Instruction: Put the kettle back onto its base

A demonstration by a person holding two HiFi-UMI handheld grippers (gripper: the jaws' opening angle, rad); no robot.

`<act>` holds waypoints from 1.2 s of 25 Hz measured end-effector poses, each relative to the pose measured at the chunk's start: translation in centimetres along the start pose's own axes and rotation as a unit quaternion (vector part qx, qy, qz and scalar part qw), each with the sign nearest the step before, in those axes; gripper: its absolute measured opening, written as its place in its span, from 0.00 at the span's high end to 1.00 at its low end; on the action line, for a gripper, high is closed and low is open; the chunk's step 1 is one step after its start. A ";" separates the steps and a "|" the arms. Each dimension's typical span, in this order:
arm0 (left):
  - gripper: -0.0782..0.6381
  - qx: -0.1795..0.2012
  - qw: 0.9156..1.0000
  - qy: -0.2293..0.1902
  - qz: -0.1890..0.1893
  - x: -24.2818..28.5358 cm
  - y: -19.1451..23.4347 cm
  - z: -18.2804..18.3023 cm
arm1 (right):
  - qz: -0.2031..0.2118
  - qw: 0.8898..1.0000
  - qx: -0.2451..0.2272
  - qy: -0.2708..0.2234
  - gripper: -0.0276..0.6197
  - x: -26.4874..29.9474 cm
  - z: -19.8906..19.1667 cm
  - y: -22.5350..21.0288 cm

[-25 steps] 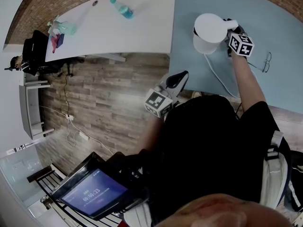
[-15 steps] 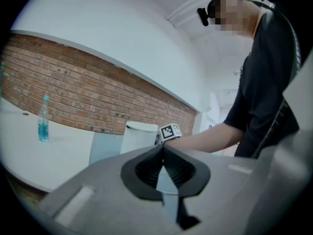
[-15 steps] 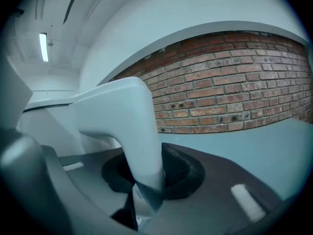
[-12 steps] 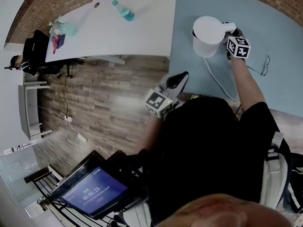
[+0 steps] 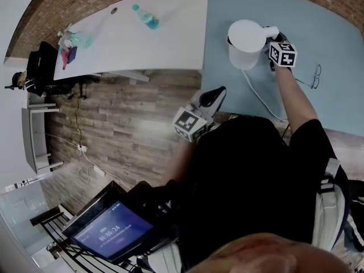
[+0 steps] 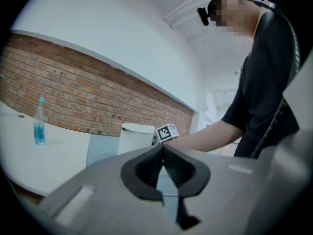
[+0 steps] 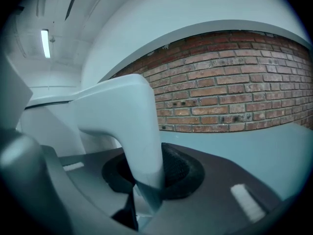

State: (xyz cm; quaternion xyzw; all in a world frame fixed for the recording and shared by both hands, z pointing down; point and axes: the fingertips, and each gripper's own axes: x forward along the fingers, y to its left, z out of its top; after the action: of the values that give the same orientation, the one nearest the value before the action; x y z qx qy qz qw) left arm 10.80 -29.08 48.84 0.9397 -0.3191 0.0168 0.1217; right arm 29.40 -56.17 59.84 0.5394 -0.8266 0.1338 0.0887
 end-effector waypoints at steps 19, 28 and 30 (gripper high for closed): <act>0.89 -0.013 0.999 0.009 -0.037 1.7 -0.9 -0.7 | 0.001 0.999 0.042 0.000 0.78 -6.1 -1.1 -0.4; 0.89 -0.018 0.998 0.014 -0.058 2.4 -0.9 -1.8 | 0.072 0.994 0.049 -0.069 0.89 -12.0 0.6 5.9; 0.89 -0.016 0.998 0.012 -0.058 2.2 -0.7 -1.6 | 0.110 0.990 0.027 -0.080 0.95 -13.1 1.3 8.5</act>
State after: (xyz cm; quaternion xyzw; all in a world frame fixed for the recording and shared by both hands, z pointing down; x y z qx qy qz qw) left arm 13.02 -29.48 50.47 0.9543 -0.2627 0.0154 0.1415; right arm 26.88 -41.98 53.71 0.4563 -0.8815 0.1209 -0.0076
